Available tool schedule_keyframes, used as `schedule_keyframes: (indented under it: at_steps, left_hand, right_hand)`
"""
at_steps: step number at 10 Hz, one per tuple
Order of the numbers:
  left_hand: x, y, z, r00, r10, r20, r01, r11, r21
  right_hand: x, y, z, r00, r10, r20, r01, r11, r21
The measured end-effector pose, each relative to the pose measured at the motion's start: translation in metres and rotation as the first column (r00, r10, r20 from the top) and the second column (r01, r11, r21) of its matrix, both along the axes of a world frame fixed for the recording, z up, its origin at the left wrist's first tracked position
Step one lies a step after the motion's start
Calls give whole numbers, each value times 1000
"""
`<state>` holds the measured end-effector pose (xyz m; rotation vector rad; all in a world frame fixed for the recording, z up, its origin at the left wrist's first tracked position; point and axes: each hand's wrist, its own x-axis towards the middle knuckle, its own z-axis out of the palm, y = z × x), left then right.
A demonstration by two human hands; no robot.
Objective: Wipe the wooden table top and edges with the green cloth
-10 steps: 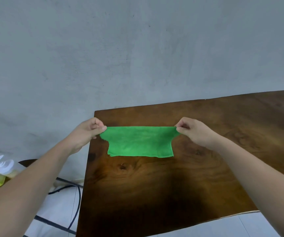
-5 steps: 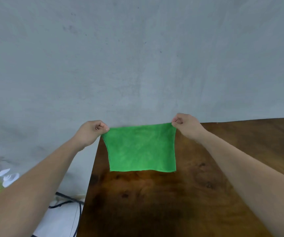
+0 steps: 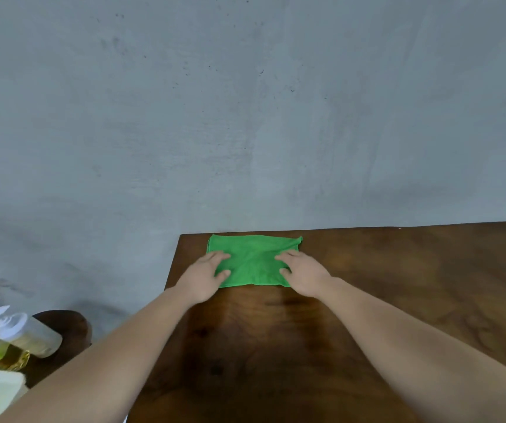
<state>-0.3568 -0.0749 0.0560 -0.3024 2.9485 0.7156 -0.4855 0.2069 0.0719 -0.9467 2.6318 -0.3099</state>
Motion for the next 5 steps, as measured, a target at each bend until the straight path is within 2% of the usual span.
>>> schedule_keyframes:
  at_steps: [1,2,3,5]
  left_hand:
    - [-13,7,-6,999,-22,23,23,998,-59]
    - [-25,1,-10,986,-5,169,29,989,-143]
    - [-28,0,-14,971,18,238,31,980,-197]
    - [-2,18,-12,979,54,196,-14,981,-195]
  right_hand:
    - [-1,-10,-3,1000,-11,-9,11,1000,-7]
    - [-12,-14,-10,999,-26,24,23,992,122]
    - [-17,-11,-19,997,-80,11,76,978,194]
    - [8,11,-13,1000,-12,-25,17,977,211]
